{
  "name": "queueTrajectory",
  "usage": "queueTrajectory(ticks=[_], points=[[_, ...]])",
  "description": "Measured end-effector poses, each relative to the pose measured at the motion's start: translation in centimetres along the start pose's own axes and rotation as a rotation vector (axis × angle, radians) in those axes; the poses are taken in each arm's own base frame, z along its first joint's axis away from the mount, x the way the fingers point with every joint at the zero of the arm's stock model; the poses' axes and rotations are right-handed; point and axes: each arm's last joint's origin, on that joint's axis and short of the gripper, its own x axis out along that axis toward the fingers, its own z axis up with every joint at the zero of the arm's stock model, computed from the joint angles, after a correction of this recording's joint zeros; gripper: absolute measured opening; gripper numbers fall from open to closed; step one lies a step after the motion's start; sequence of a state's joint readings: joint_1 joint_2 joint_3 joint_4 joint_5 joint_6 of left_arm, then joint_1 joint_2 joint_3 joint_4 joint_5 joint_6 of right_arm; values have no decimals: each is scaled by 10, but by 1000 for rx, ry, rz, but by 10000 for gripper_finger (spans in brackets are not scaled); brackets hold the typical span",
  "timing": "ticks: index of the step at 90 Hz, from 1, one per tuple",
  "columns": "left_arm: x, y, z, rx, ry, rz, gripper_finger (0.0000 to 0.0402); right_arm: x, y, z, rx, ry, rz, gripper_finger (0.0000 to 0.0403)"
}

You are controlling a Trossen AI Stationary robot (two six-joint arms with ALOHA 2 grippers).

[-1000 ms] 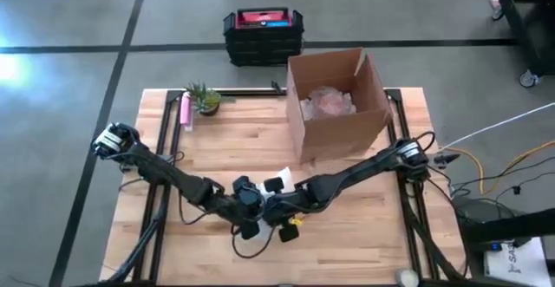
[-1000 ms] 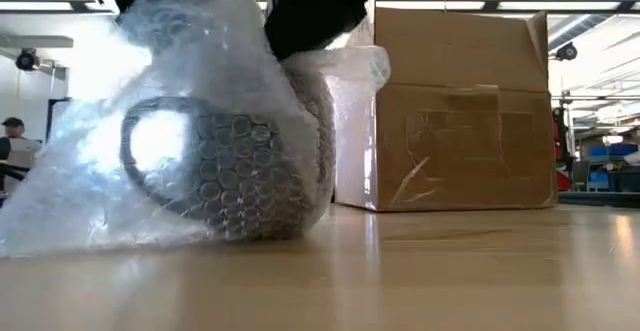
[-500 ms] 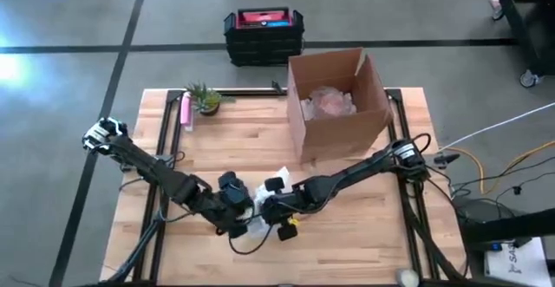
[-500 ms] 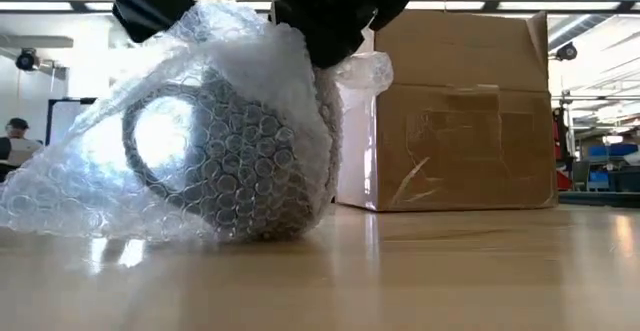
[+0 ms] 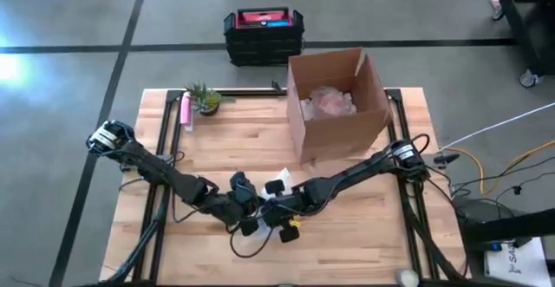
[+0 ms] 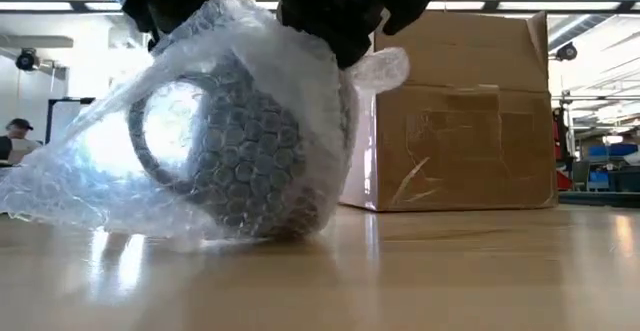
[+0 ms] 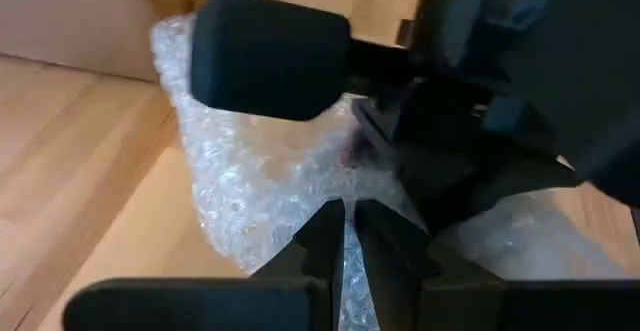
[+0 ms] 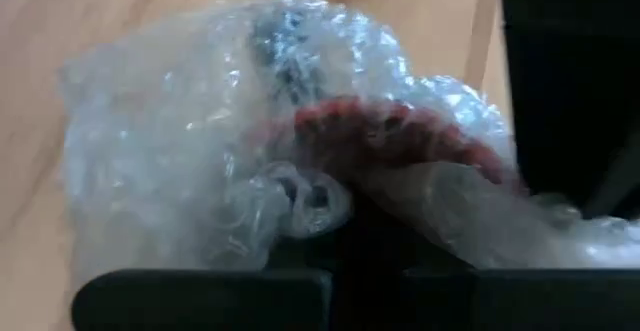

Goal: Wrap mug
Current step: Wrap the black mug with transparent bubble wrap

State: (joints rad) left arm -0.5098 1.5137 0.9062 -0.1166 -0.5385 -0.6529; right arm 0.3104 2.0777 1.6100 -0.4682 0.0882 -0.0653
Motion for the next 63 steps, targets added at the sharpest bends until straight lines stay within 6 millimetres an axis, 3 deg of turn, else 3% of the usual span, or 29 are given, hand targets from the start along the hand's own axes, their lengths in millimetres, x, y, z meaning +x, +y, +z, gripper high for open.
queueTrajectory(ticks=[23, 53, 63], points=[[10, 1, -5, 5, 22, 14, 22, -4, -2, 1, 9, -7, 8, 0], [10, 1, -7, 11, 40, 9, 22, -52, -7, 12, -12, -56, 3, 0], [10, 1, -7, 15, 41, 9, 22, -58, -11, 16, -15, -89, -21, 0]])
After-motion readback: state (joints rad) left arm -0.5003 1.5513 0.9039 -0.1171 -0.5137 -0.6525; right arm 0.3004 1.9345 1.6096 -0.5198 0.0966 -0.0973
